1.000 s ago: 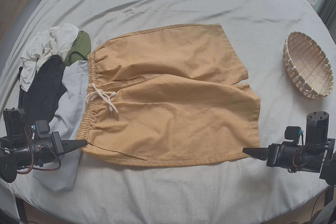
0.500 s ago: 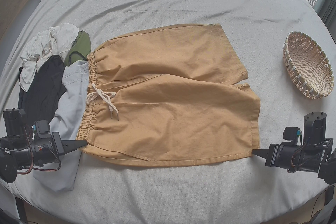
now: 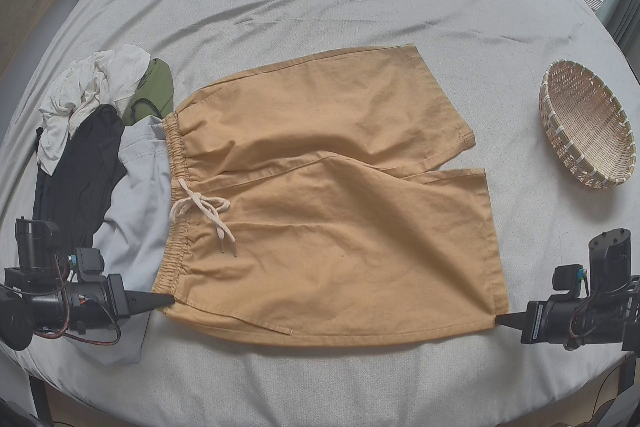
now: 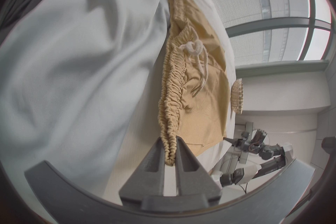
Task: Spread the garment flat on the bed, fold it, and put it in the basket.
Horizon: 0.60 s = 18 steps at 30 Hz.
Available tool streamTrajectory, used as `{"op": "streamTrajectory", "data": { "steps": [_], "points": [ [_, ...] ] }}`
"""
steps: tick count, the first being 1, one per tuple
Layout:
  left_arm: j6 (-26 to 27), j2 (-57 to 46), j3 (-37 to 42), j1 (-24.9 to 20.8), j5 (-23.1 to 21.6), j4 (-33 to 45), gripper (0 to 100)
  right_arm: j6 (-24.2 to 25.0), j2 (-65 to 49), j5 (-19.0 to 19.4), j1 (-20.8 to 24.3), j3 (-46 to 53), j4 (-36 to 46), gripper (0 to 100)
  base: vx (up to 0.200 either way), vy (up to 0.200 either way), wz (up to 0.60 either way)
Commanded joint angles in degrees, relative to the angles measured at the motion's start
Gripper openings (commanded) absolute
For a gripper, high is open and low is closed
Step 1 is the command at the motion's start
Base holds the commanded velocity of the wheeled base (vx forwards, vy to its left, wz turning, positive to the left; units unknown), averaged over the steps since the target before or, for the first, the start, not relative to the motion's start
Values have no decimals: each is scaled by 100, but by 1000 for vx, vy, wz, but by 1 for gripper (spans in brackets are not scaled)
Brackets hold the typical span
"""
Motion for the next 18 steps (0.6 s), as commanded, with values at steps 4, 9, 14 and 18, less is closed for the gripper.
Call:
{"op": "streamTrajectory", "data": {
  "steps": [4, 9, 14, 18],
  "points": [
    [381, -370, -12, -71, -1, 708, 0, -102, -781, -3, 11, 67, 582, 0, 0, 0, 0],
    [609, -695, -3, -71, -1, 1280, 0, -181, -1001, -12, 55, 261, 626, 0, 0, 0, 0],
    [750, -923, 23, -71, -80, 1693, 0, -217, -1071, -12, 2, 261, 626, 0, 0, 0, 0],
    [750, -959, -39, -45, -352, 1631, 0, -217, -1247, -3, -16, 32, 564, 0, 0, 0, 0]
  ]
}}
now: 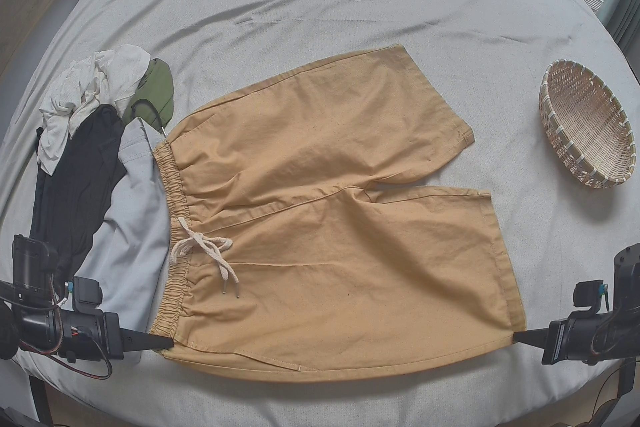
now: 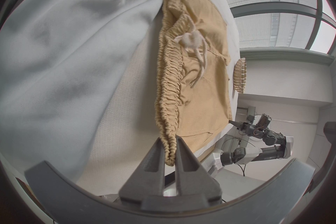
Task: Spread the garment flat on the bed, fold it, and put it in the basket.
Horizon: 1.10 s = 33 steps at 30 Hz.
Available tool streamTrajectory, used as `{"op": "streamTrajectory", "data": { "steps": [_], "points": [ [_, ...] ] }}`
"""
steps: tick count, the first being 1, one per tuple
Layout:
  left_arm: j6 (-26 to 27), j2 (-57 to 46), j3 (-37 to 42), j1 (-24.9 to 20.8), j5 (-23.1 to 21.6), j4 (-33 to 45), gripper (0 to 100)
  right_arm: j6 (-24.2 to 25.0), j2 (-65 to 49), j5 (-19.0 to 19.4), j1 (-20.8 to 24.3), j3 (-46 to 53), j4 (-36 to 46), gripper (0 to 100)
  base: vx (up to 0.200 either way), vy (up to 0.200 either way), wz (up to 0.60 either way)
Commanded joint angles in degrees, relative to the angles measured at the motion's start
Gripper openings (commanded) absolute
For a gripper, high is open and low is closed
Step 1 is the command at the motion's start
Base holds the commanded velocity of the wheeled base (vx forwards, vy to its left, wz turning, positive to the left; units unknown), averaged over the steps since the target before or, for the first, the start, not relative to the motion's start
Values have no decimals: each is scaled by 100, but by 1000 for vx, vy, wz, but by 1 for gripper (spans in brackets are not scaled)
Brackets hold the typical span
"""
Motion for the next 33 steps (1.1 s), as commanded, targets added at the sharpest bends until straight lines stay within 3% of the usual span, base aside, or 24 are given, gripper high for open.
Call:
{"op": "streamTrajectory", "data": {
  "steps": [1, 10, 12, 14, 15, 18, 22, 33],
  "points": [
    [10, -161, -151, 40, -181, -182, 0, 20, -292, 8, -62, -475, -124, 0, 0, 0, 0],
    [-491, -170, -591, 40, -172, -1325, 0, 12, -274, -1, -317, -1776, -335, 0, 0, 0, 0],
    [-1045, -170, -723, 13, -102, -2336, 0, 20, -169, -1, -370, -2584, -335, 0, 0, 0, 0],
    [-1045, -170, -723, 13, -102, -2336, 0, 20, -169, -1, -370, -2584, -335, 0, 0, 0, 0],
    [-1519, -152, -846, 13, -22, -3127, 0, 12, 69, 8, -370, -3155, -344, 0, 0, 0, 0],
    [-1941, -152, -995, -22, 294, -3548, 0, 12, 323, 16, -361, -3718, -344, 0, 0, 0, 0],
    [-2161, -108, -1250, -66, 593, -3742, 0, 12, 754, 43, -370, -4342, -423, 0, 0, 0, 0],
    [-2170, 147, -1690, -31, 777, -3733, 0, 3, 1730, 43, -361, -5107, -801, 0, 0, 0, 0]
  ]
}}
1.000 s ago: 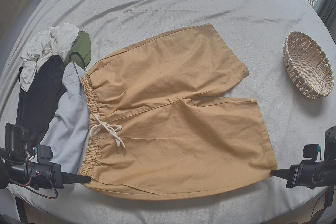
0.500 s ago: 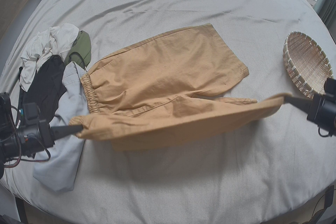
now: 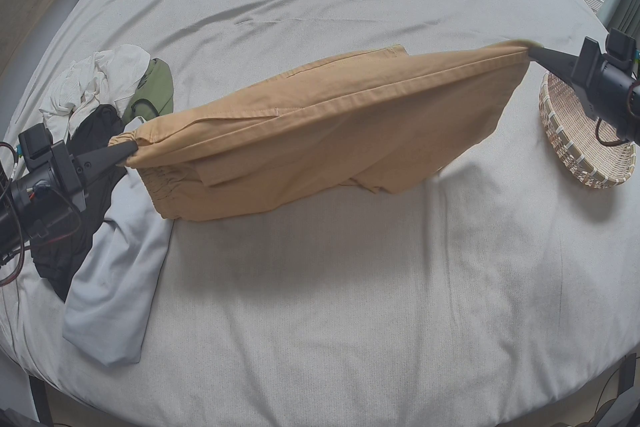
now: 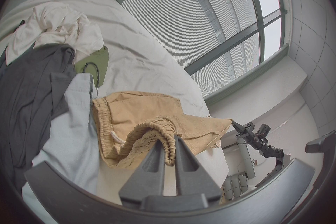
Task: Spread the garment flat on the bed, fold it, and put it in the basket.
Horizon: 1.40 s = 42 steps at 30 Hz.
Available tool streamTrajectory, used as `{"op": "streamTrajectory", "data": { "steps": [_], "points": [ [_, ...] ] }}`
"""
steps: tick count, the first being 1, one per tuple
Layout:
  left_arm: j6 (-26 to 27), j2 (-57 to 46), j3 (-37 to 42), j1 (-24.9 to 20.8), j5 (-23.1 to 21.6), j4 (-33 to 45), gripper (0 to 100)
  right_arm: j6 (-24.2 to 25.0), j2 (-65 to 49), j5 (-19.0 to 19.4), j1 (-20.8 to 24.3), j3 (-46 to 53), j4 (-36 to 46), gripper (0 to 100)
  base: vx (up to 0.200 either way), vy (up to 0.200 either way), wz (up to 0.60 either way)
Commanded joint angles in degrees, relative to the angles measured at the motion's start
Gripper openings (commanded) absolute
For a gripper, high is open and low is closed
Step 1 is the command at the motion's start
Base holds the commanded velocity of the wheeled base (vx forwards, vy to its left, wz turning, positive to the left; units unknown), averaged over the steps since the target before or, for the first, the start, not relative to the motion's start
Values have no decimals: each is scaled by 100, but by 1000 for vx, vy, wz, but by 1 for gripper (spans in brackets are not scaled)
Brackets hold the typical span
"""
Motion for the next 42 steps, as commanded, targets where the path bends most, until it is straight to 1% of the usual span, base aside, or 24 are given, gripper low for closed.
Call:
{"op": "streamTrajectory", "data": {
  "steps": [1, 4, 10, 14, 18, 29, 38, 39, 42],
  "points": [
    [-18, 300, -237, 20, 181, -51, 0, -6, 620, 10, 8, -327, -100, 0, 0, 0, 0],
    [-9, 432, -317, 12, 313, -51, 0, -6, 778, 10, 8, -433, -100, 0, 0, 0, 0],
    [-18, 634, -492, 12, 322, 2, 0, -14, 1015, 19, 0, -556, -118, 0, 0, 0, 0],
    [-27, 740, -510, 29, 340, 2, 0, -14, 1288, 45, 0, -723, -267, 0, 0, 0, 0],
    [-27, 766, -519, 38, 348, 28, 0, -14, 1613, 142, 17, -951, -434, 0, 0, 0, 0],
    [-106, 1065, -607, 56, 559, 134, 0, -14, 2571, 151, 35, -1769, -487, 0, 0, 0, 0],
    [-115, 1293, -677, 152, 568, 265, 0, -14, 2975, 221, 52, -1997, -865, 0, 0, 0, 0],
    [-115, 1320, -703, 170, 568, 248, 100, -6, 3002, 238, 52, -2076, -927, 100, 0, 0, 0],
    [-115, 1390, -765, 302, 603, 204, 100, 21, 3116, 194, 44, -2208, -1032, 100, 0, 0, 0]
  ]
}}
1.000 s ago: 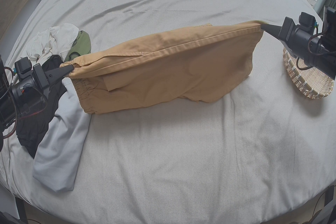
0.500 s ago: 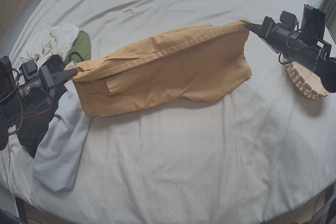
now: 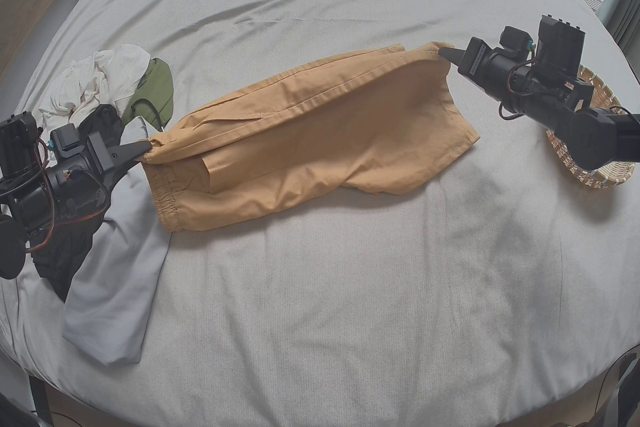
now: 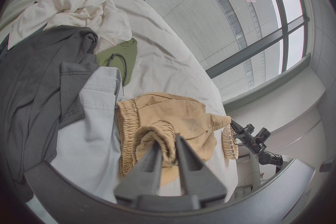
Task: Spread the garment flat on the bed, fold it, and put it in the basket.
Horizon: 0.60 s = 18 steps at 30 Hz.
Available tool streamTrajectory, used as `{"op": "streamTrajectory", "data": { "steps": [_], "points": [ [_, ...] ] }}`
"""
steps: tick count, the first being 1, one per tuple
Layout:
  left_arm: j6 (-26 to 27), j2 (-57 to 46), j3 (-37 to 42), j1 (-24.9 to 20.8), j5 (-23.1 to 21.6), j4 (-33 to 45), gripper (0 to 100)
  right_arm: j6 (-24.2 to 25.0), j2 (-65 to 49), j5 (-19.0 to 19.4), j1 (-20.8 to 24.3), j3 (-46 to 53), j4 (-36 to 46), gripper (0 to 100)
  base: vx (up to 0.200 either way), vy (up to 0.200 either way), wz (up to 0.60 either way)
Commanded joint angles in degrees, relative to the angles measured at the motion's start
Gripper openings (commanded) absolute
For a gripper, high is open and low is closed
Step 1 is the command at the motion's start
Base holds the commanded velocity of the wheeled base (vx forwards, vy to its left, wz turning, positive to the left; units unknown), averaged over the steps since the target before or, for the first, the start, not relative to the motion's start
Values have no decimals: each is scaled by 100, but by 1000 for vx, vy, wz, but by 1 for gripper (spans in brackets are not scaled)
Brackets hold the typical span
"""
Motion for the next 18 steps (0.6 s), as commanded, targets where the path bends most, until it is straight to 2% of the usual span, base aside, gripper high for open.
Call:
{"op": "streamTrajectory", "data": {
  "steps": [1, 8, 9, 11, 15, 17, 18],
  "points": [
    [0, 170, -75, 190, 43, -45, 100, 21, 209, -23, -10, -140, -69, 100, 0, 0, 0],
    [17, 162, -13, 400, 69, -54, 100, 21, -283, -49, -107, 475, -42, 100, 0, 0, 0],
    [17, 91, 83, 400, 61, -54, 100, 30, -582, -49, -151, 1196, -78, 100, 0, 0, 0],
    [17, -41, 206, 392, 52, -71, 100, 47, -802, -58, -160, 1679, -60, 100, 0, 0, 0],
    [9, -313, 373, 339, -10, -54, 100, 65, -986, -154, -160, 2391, -60, 100, 0, 0, 0],
    [9, -331, 382, 330, -10, -54, 100, 73, -995, -172, -151, 2444, -60, 100, 0, 0, 0],
    [9, -462, 488, 277, -19, -54, 100, 109, -977, -356, -151, 2787, -86, 100, 0, 0, 0]
  ]
}}
